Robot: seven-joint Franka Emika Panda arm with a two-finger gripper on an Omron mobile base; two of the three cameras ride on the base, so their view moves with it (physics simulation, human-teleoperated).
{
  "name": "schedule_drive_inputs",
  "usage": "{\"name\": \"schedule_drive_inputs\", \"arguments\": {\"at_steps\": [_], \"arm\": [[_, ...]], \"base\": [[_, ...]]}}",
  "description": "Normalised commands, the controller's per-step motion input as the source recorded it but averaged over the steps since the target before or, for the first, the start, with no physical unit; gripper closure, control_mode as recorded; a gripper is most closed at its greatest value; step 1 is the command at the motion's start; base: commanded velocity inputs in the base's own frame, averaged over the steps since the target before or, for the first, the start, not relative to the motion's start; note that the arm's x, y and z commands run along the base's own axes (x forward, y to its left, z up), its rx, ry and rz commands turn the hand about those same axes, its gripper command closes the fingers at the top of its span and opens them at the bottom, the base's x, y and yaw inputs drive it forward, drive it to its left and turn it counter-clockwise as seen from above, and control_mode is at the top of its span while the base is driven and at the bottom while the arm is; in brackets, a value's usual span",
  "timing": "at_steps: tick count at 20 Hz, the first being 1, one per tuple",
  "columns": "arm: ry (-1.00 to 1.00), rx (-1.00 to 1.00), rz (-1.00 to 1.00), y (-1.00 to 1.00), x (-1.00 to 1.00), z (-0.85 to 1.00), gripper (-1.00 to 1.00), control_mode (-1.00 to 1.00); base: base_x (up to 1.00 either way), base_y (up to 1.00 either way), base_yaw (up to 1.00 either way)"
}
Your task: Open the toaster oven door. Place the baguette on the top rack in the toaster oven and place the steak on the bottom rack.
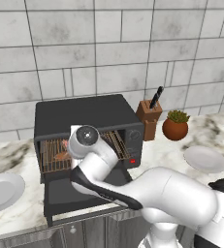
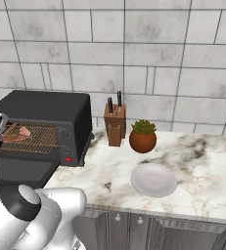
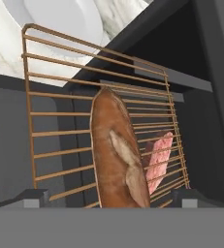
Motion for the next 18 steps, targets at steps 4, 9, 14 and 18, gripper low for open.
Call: {"name": "schedule_drive_inputs", "arguments": {"at_steps": [4, 9, 14, 18], "arm": [[0.0, 0.0, -0.03, 0.05, -0.16, 0.22, -1.0, -1.0], [0.09, 0.02, -0.27, 0.0, -0.32, 0.29, -1.0, -1.0], [0.2, 0.12, -0.47, -0.03, -0.39, 0.13, -1.0, -1.0], [0.23, 0.14, -0.4, -0.12, -0.37, 0.03, -1.0, -1.0]], "base": [[0.0, 0.0, 0.0], [0.0, 0.0, 0.0], [0.0, 0.0, 0.0], [0.0, 0.0, 0.0]]}}
